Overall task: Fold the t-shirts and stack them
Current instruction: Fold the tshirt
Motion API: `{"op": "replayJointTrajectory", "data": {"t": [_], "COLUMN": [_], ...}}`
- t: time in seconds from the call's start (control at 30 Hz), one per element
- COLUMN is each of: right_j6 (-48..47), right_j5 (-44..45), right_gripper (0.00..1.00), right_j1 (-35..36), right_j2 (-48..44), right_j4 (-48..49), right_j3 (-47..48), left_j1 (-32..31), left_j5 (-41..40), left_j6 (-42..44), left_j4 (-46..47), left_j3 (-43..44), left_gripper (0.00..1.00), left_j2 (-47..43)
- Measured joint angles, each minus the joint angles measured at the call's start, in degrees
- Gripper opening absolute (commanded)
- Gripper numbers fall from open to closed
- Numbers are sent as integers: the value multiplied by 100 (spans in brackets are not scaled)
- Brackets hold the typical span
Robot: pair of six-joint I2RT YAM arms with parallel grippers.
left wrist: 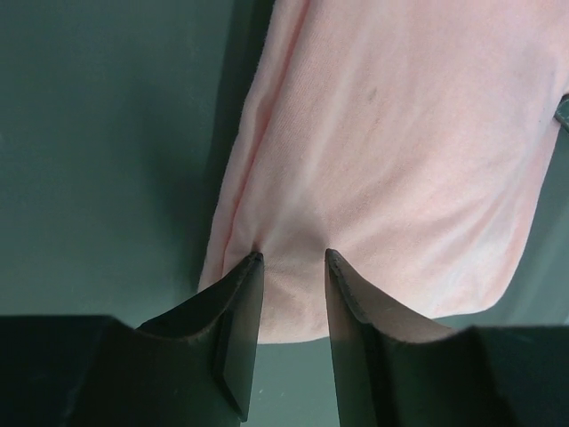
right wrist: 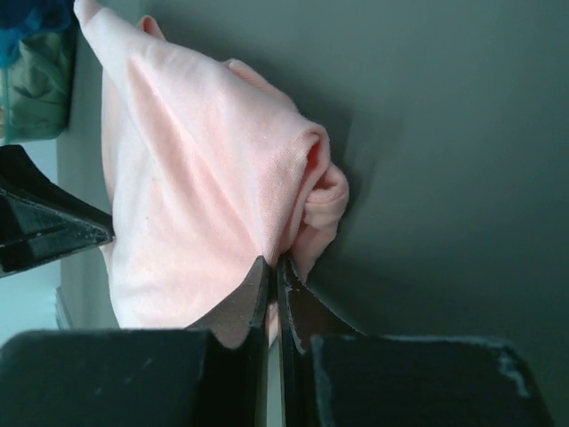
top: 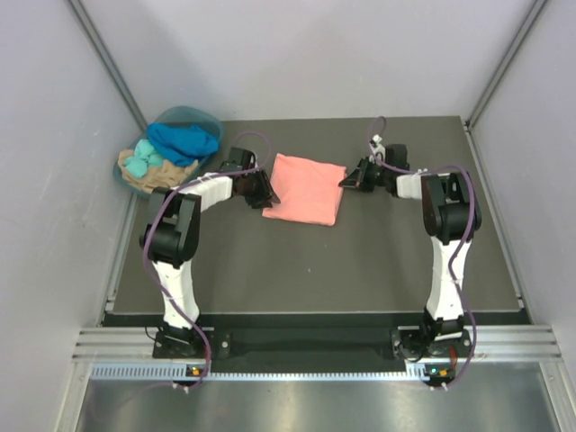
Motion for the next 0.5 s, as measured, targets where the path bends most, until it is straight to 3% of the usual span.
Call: {"op": "replayJointTrajectory", "data": {"t": [0.17,0.27,0.33,0.5], "right_j6": [9,-28,-87,-308], "right_j5": [-212,-225,-186,140], "right_gripper": [1,17,33,40], "right_j1": [-90,-90,-92,-122], "right_j2": [107,105,87,-503], "right_j4": [-50,-136,-210,-833], "right_j3": [149,192,199,122], "left_j1": [-118,-127,-125,-92], "left_j5": [-361,-385,-328,-52], "left_j6": [-15,-57,-76,-57], "left_j4": [-50,-76,-116,-811], "left_j3": [2,20,50,651], "left_gripper": [40,42,43,44], "left_j2": [-46,-61,-66,74]}}
